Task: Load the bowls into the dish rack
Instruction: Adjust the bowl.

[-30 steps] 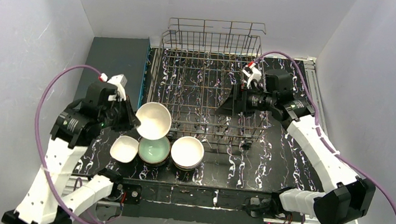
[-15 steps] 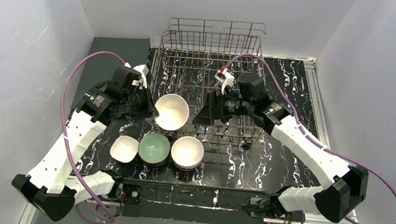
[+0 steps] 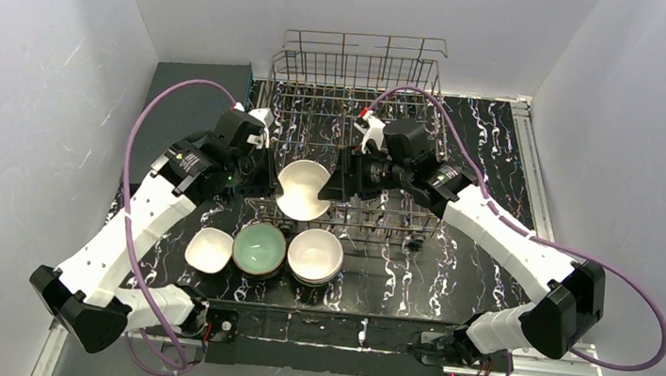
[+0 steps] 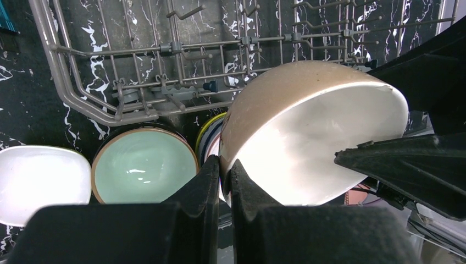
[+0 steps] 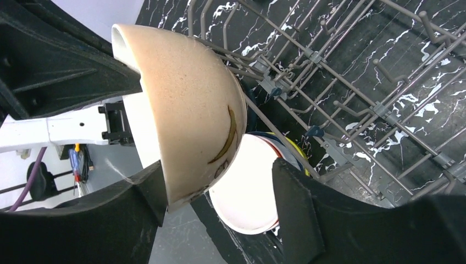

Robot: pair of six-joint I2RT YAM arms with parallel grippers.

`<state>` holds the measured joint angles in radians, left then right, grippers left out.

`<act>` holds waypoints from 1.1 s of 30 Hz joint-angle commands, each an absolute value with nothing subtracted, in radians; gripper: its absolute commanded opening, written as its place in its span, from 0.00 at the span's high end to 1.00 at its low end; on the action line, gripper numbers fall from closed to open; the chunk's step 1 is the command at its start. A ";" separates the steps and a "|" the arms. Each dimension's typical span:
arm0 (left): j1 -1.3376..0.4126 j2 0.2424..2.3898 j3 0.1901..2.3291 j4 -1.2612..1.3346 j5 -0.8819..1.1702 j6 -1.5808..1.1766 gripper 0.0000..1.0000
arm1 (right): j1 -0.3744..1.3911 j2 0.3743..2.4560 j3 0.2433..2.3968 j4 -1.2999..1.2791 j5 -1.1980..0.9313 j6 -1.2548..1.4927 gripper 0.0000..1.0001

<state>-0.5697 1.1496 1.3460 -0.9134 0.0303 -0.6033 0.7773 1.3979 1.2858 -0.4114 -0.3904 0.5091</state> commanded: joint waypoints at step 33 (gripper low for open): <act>-0.589 1.039 1.138 -0.551 0.407 -0.724 0.02 | 0.659 1.351 1.224 -0.299 -0.550 0.449 0.99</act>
<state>-0.5945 1.0618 1.1900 -0.6319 0.3023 -0.6888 0.6559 1.4246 1.2224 -0.4526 -0.3985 0.4404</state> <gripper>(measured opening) 0.979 0.110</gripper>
